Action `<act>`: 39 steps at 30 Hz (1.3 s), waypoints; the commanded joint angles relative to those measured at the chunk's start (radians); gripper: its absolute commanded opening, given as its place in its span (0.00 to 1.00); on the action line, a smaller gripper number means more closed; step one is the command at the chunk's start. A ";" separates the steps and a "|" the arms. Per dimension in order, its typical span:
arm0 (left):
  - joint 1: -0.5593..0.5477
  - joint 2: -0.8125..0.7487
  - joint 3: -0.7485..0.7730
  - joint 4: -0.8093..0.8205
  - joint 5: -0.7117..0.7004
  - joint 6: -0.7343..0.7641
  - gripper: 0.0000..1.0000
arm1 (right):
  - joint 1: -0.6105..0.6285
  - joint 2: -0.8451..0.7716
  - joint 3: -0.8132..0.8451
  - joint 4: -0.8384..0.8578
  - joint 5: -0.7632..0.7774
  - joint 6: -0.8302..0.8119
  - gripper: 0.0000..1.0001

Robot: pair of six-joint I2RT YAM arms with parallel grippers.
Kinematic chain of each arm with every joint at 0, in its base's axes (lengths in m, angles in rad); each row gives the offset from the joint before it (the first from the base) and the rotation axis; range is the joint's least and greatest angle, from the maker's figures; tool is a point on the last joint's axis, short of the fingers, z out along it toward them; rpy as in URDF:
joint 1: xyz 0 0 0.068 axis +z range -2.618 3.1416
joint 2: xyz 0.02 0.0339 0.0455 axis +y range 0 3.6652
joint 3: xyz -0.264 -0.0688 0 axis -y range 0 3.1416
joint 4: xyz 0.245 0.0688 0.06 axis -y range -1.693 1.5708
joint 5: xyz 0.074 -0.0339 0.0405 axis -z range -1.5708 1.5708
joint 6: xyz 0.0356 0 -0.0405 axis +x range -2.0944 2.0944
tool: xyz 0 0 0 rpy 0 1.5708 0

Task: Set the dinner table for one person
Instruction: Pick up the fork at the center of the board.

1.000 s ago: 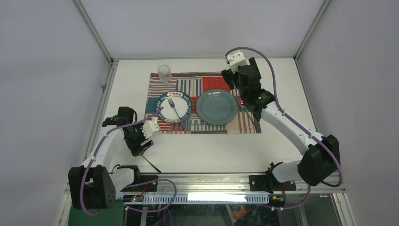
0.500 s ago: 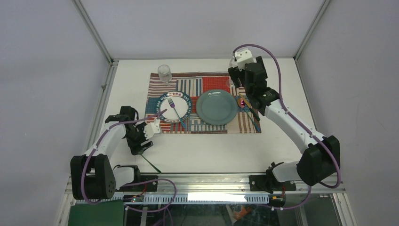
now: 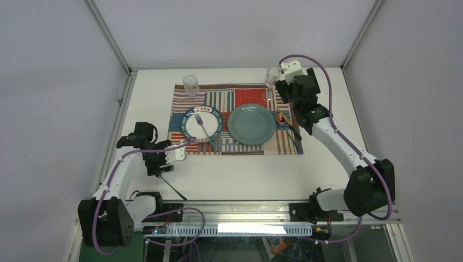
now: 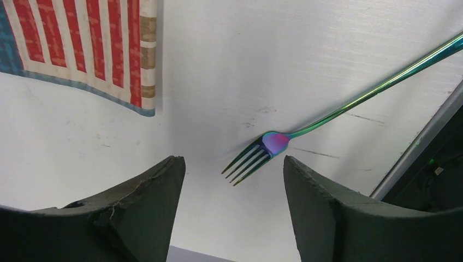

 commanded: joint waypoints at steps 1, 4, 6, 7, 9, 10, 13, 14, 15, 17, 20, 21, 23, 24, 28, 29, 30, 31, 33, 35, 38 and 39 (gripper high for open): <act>-0.005 0.051 0.071 -0.026 0.087 0.134 0.67 | -0.045 -0.017 0.019 0.049 -0.033 -0.010 0.90; -0.005 0.050 0.042 -0.060 0.089 0.231 0.65 | -0.058 0.002 0.032 0.043 -0.030 -0.010 0.90; -0.004 0.032 0.008 -0.071 0.081 0.291 0.65 | -0.066 0.009 0.034 0.041 -0.031 -0.008 0.90; -0.004 0.017 -0.007 -0.077 0.078 0.323 0.65 | -0.070 0.009 0.031 0.040 -0.036 -0.007 0.90; -0.005 -0.012 -0.034 -0.086 0.083 0.374 0.66 | -0.077 0.009 0.026 0.039 -0.043 -0.004 0.90; -0.005 -0.022 -0.042 -0.093 0.090 0.394 0.66 | -0.081 0.009 0.024 0.039 -0.045 -0.003 0.89; -0.007 -0.028 -0.056 -0.123 0.104 0.427 0.68 | -0.090 0.008 0.021 0.036 -0.054 0.004 0.90; -0.006 -0.029 -0.058 -0.131 0.106 0.431 0.68 | -0.090 0.009 0.023 0.032 -0.056 0.003 0.89; -0.005 -0.030 -0.057 -0.138 0.111 0.433 0.68 | -0.091 0.009 0.028 0.028 -0.055 0.004 0.90; -0.006 -0.029 -0.052 -0.155 0.120 0.434 0.68 | -0.091 0.005 0.035 0.020 -0.061 0.007 0.90; -0.006 -0.019 -0.050 -0.169 0.109 0.442 0.68 | -0.093 0.006 0.041 0.015 -0.059 0.011 0.90; -0.006 -0.020 -0.051 -0.172 0.107 0.447 0.68 | -0.095 0.006 0.042 0.014 -0.058 0.011 0.89; -0.007 -0.015 -0.048 -0.180 0.113 0.460 0.68 | -0.095 0.005 0.042 0.014 -0.059 0.011 0.89; -0.008 -0.010 -0.046 -0.181 0.116 0.464 0.68 | -0.097 0.004 0.044 0.013 -0.061 0.012 0.89; -0.017 0.008 -0.052 -0.161 0.108 0.484 0.66 | -0.101 0.006 0.047 0.006 -0.060 0.014 0.89; -0.018 0.013 -0.054 -0.159 0.102 0.493 0.66 | -0.103 0.005 0.044 0.005 -0.063 0.014 0.89; -0.020 0.018 -0.059 -0.147 0.090 0.501 0.66 | -0.103 0.004 0.043 0.002 -0.067 0.013 0.89; -0.021 0.022 -0.066 -0.135 0.081 0.506 0.65 | -0.104 0.005 0.042 0.001 -0.067 0.013 0.89; -0.023 0.033 -0.074 -0.112 0.063 0.508 0.65 | -0.105 0.003 0.045 -0.003 -0.068 0.015 0.89; -0.024 0.048 -0.077 -0.091 0.061 0.507 0.65 | -0.106 0.000 0.045 -0.002 -0.069 0.016 0.89; -0.029 0.065 -0.092 -0.059 0.047 0.506 0.65 | -0.107 0.000 0.047 -0.005 -0.072 0.017 0.89; -0.029 0.071 -0.100 -0.048 0.039 0.505 0.64 | -0.107 -0.001 0.046 -0.006 -0.073 0.017 0.89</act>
